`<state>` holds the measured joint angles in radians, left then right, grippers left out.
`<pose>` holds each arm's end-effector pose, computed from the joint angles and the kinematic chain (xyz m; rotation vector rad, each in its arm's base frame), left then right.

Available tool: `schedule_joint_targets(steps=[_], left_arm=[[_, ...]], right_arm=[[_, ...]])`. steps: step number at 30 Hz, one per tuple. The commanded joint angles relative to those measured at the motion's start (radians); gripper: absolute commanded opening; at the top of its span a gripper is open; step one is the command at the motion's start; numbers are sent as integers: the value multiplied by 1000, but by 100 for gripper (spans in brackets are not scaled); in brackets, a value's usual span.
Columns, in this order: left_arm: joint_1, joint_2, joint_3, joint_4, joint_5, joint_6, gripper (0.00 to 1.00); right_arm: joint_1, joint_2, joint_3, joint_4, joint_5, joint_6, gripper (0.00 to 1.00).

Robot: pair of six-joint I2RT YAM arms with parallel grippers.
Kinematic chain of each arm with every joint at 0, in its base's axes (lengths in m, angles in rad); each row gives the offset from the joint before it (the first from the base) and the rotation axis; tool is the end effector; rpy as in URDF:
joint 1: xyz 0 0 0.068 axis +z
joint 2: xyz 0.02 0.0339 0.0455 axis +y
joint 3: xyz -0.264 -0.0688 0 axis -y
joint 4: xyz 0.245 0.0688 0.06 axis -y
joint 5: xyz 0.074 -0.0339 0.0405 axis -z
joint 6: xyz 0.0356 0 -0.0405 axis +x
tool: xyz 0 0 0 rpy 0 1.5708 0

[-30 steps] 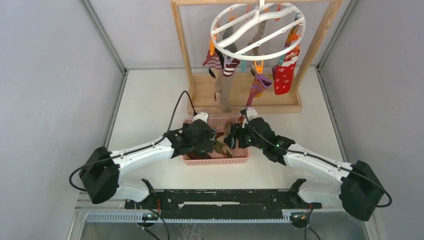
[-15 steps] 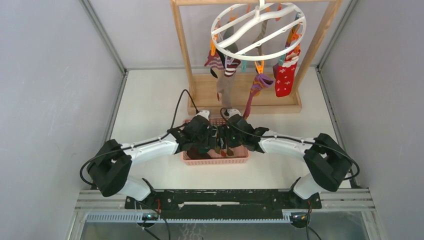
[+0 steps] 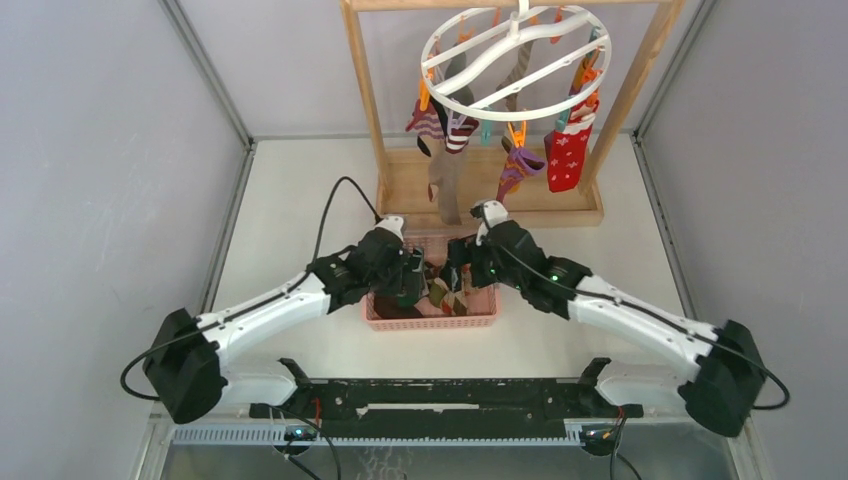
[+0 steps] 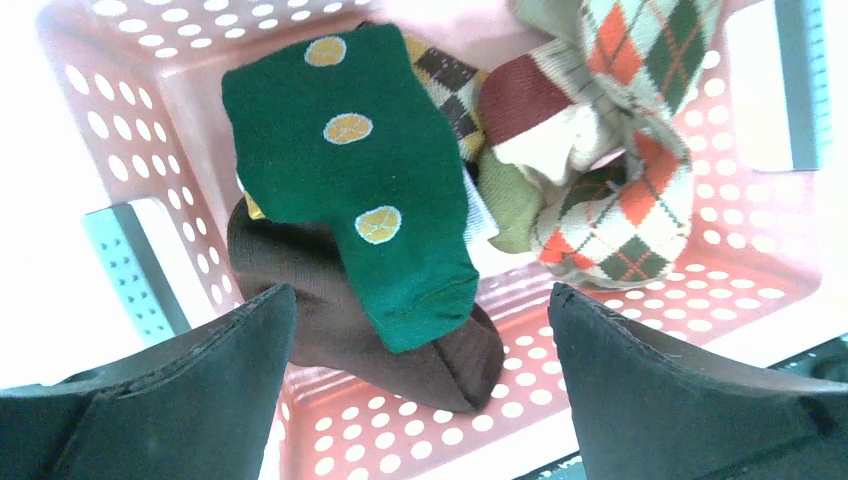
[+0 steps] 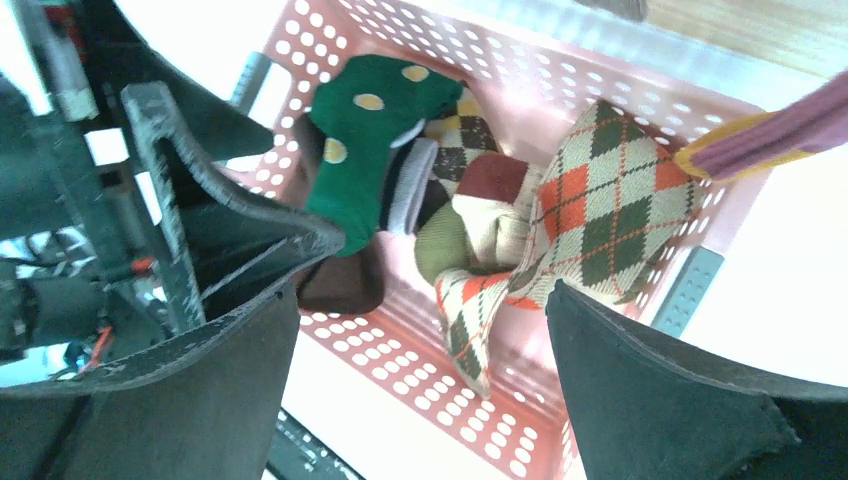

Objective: Remove the socks clipped to the hanger
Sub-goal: Place the sock in the bin, then adjust the hanger on the clothesline.

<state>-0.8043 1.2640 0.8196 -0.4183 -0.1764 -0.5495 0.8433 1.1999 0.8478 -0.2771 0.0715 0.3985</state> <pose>0.1836 -0.1817 0.2312 0.2323 2.4449 -0.3991 0.1771 0.1951 0.2669 -0.4597 2.2198 0.6052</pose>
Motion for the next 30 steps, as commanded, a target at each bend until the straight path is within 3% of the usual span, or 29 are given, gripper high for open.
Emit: schedule_joint_targets(steps=[1, 13, 16, 22, 30], left_arm=[[-2, -75, 89, -41, 3, 17, 100], [-3, -160, 94, -50, 74, 31, 100], [-3, -150, 98, -94, 81, 6, 100], [-4, -167, 68, -77, 135, -113, 100], [-6, -95, 130, -161, 194, -233, 100]], right_arm=[[22, -146, -21, -67, -10, -8, 100], [34, -403, -153, -80, -60, -20, 100], [-18, -427, -115, -128, -61, -34, 100], [-236, -459, -51, -221, -267, 84, 100], [-277, -433, 48, -390, -329, 121, 100]])
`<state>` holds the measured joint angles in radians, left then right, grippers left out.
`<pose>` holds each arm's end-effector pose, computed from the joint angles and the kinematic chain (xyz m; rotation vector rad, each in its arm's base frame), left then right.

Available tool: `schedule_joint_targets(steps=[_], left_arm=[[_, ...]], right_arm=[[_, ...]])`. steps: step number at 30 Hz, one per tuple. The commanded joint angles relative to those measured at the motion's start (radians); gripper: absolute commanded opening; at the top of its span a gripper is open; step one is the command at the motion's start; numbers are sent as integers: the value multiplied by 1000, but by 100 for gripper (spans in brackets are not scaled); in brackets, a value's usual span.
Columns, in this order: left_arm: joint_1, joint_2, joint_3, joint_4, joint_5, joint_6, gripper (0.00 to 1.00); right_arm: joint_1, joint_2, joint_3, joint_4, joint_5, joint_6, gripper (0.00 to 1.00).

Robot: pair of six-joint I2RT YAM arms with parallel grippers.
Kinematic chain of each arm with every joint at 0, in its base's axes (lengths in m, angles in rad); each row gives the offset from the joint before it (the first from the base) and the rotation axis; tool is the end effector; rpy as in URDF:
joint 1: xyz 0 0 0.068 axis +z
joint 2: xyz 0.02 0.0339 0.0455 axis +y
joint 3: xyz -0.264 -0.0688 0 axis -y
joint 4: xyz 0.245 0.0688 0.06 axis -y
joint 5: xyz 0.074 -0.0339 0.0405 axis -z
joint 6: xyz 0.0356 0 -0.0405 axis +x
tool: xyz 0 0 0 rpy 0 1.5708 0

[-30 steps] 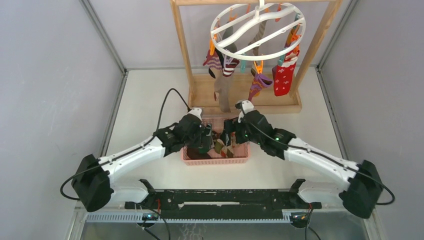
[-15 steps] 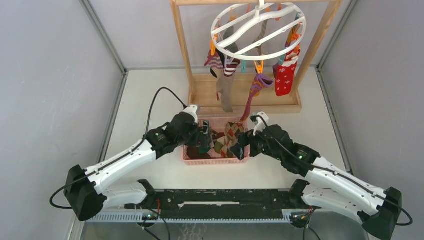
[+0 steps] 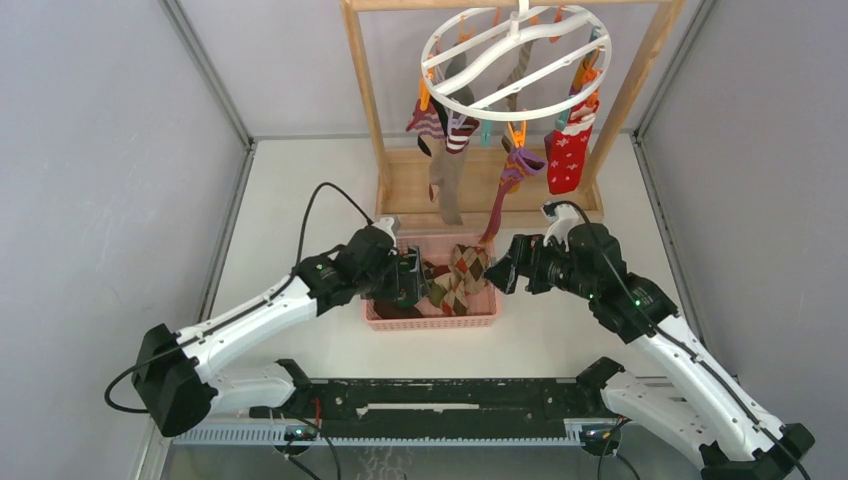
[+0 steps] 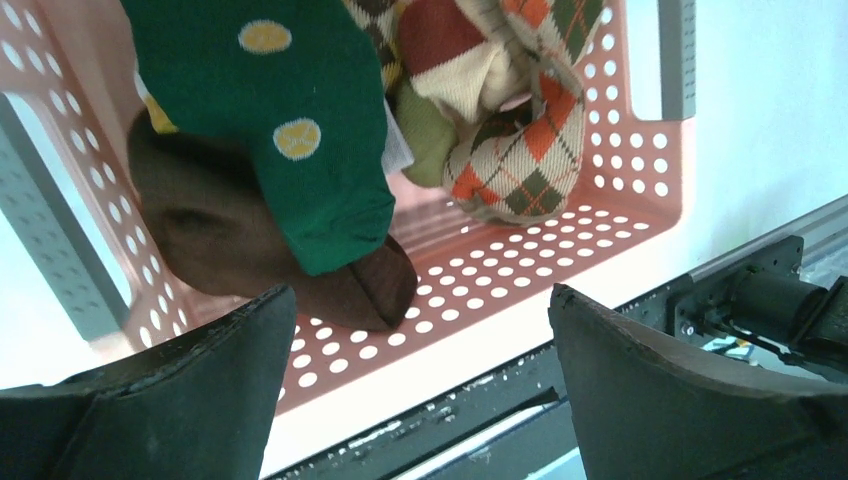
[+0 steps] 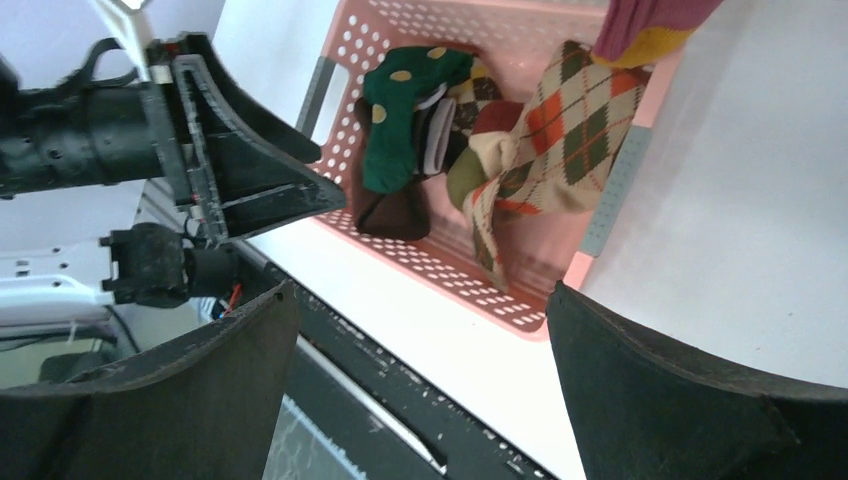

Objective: Remove the socks clipped to the hanger
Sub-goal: Adjust the hanger on the clothesline.

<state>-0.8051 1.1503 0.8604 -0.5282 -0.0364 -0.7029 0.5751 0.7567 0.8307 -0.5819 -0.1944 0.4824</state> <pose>0.1666 -0.1714 0.2620 0.1095 2.4915 -0.6416 0.1331 0.0945 0.3197 -0.2256 2.1692 0.8290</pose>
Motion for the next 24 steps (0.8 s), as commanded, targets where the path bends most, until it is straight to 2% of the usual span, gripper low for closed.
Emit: schedule_joint_targets(steps=[1, 14, 24], left_arm=[[-5, 20, 108, -68, 56, -83, 100], [-14, 20, 253, -238, 65, -144, 100], [-8, 115, 433, -336, 106, 20, 100]], right_arm=[[-10, 14, 71, -99, -67, 38, 100], [-92, 34, 263, -357, -120, -27, 100], [-95, 89, 324, -347, -90, -34, 100]])
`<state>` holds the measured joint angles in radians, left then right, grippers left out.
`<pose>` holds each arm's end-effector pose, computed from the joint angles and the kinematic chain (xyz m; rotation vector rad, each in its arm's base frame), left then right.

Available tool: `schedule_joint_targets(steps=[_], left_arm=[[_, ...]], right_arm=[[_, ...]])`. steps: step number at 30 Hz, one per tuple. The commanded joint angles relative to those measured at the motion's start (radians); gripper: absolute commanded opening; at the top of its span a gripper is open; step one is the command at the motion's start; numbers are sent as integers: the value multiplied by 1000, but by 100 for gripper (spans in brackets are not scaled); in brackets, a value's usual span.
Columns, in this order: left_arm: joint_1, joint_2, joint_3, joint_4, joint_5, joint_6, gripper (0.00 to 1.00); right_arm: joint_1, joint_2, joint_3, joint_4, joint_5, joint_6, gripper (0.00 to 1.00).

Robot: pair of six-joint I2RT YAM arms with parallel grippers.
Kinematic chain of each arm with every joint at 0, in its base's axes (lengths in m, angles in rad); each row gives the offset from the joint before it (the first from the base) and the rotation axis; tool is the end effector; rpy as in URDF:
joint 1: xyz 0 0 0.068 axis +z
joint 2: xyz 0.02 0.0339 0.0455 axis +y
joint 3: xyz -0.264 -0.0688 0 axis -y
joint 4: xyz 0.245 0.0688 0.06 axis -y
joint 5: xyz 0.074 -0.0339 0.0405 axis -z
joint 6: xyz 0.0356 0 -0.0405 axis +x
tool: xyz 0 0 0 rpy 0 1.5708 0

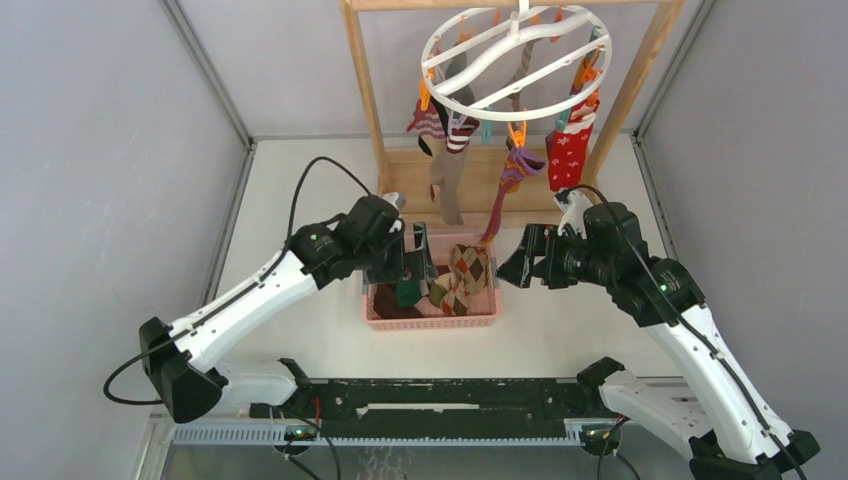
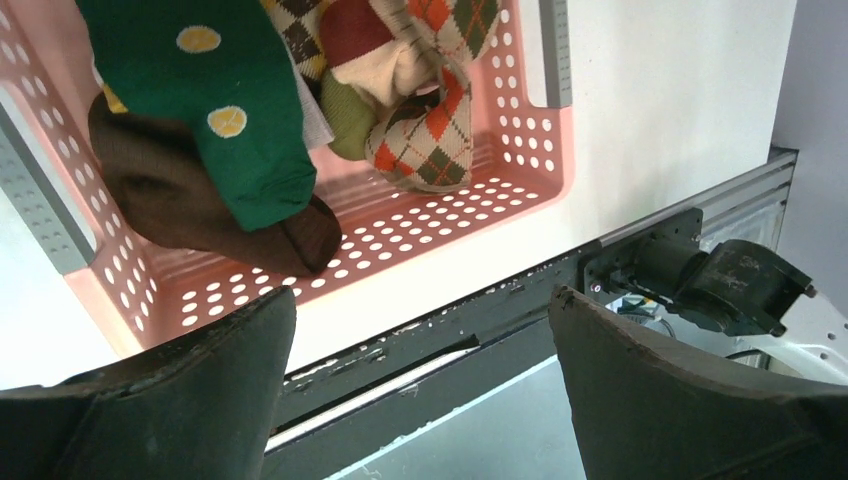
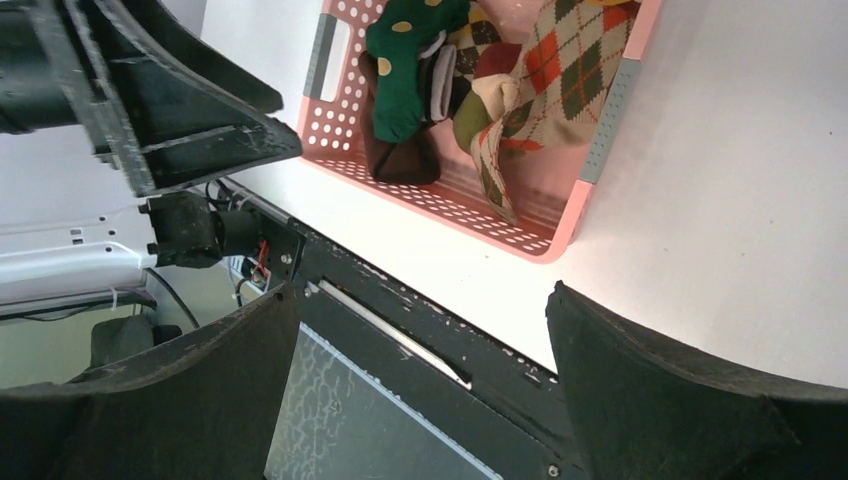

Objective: Remove the socks clipped to the hanger
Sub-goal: Adjust the hanger on the clothesline.

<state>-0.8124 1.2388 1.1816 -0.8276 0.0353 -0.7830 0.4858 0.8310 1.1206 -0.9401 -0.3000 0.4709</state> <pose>0.1720 -0.1834 0.3242 0.0546 2.5997 -0.6967 0.1239 0.0773 0.3705 -0.1910 2.3179 0.8403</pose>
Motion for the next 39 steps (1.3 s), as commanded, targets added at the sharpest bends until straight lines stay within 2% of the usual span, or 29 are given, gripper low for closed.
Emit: schedule_joint_targets(steps=[1, 11, 17, 25, 30, 33, 36, 39], left_arm=[[0, 36, 126, -44, 35, 116, 100], [23, 109, 198, -28, 122, 221, 100], [46, 149, 264, -52, 138, 244, 100], [90, 89, 233, -63, 115, 242, 100], [126, 19, 170, -44, 88, 222, 100], [138, -10, 133, -44, 83, 212, 100], [141, -31, 112, -42, 85, 200, 100], [141, -50, 102, -43, 95, 194, 100]], right_arm=[[-6, 19, 38, 15, 16, -23, 100], [-5, 46, 86, -20, 54, -98, 100], [8, 102, 92, 43, 42, -86, 100], [99, 234, 105, 252, 106, -24, 97], [211, 315, 102, 354, 289, -45, 94], [296, 322, 43, 510, 422, -128, 95], [308, 332, -50, 687, 464, -156, 95], [299, 382, -77, 787, 474, -146, 95]])
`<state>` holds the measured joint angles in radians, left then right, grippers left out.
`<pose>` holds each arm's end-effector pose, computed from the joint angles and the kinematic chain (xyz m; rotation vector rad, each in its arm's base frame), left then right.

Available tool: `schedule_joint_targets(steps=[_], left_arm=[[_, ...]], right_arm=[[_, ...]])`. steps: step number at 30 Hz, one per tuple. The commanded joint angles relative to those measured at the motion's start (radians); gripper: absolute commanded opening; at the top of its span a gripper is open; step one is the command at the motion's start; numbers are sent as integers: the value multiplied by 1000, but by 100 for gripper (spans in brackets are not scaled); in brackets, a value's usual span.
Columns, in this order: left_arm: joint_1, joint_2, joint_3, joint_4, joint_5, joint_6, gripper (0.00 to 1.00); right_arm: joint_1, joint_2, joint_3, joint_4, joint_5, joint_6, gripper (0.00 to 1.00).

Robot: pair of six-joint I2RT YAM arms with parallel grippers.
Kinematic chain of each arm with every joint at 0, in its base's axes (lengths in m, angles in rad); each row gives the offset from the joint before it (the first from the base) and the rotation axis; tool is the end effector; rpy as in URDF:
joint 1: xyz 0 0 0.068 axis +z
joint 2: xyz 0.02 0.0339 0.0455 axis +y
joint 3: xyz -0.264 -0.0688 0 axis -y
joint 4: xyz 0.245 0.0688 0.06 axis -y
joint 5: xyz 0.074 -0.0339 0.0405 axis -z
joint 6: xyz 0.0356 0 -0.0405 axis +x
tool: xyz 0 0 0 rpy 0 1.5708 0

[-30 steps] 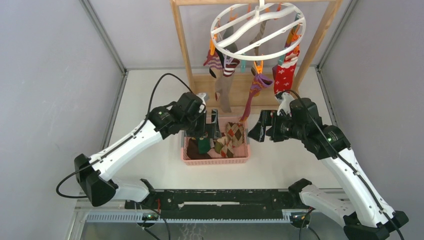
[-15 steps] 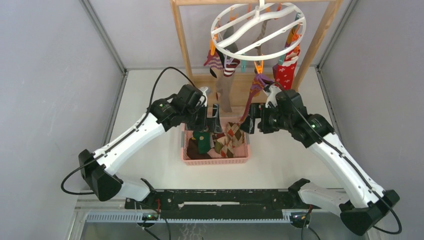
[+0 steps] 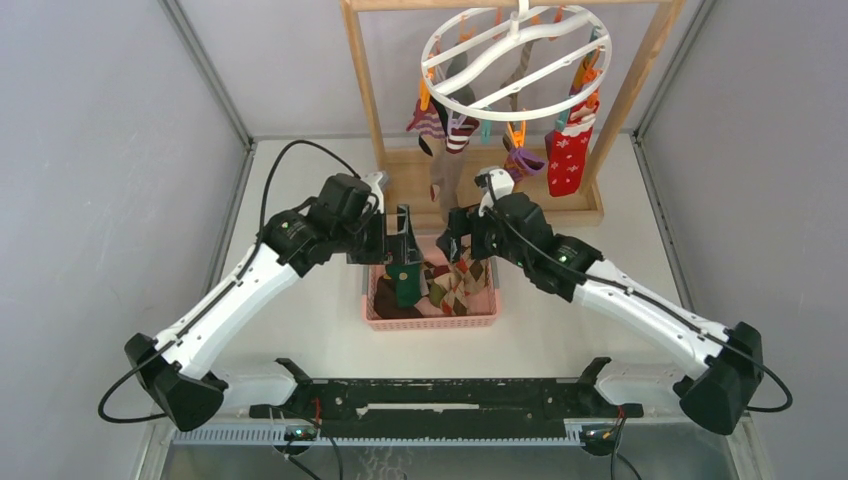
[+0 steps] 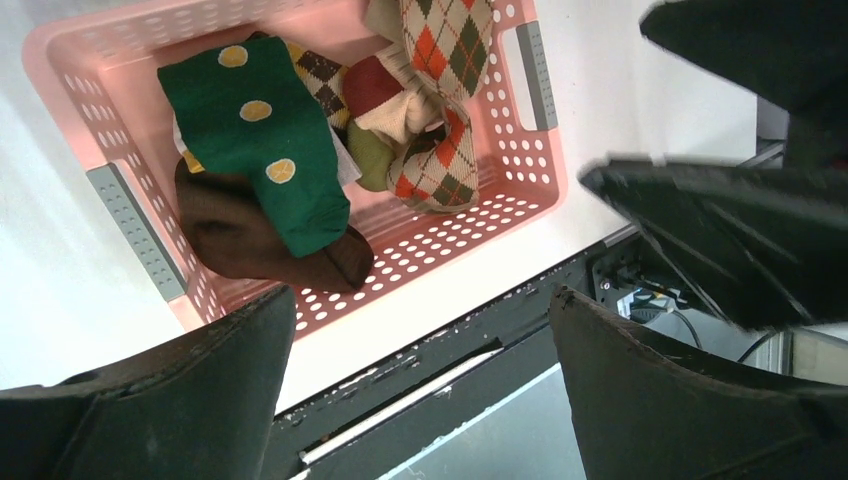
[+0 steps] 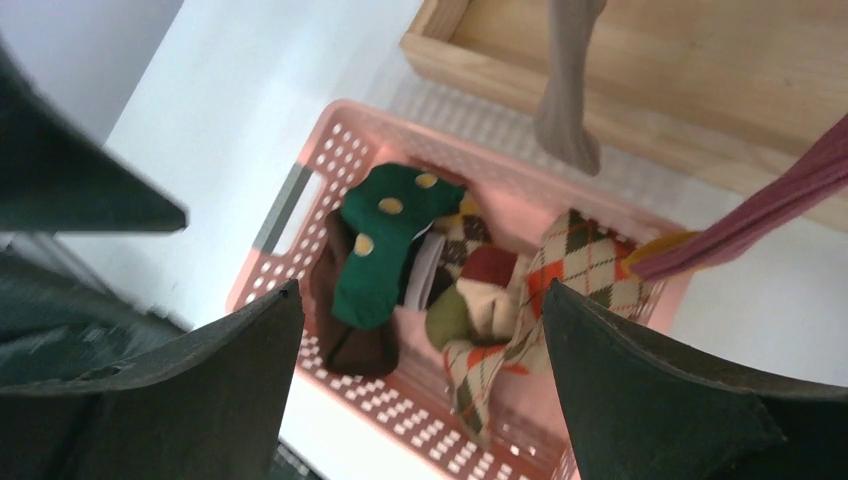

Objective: Remove the socks clipped to the hanger
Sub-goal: Adjust the hanger on the clothesline.

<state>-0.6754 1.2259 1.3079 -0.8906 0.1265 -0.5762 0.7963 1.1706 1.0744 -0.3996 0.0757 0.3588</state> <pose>0.1888 -0.1570 0.3627 0.1874 2.4948 -0.7154 0.1859 0.1862 0.3407 -0.4145 2.0856 0.6243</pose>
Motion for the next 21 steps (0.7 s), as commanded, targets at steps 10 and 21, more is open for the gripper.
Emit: schedule_joint_targets(steps=[10, 21], left_arm=[[4, -102, -82, 21, 0, -47, 100], [5, -101, -37, -6, -1, -60, 100]], right_arm=[[-63, 246, 1, 406, 110, -55, 95], [-148, 376, 111, 462, 92, -43, 85]])
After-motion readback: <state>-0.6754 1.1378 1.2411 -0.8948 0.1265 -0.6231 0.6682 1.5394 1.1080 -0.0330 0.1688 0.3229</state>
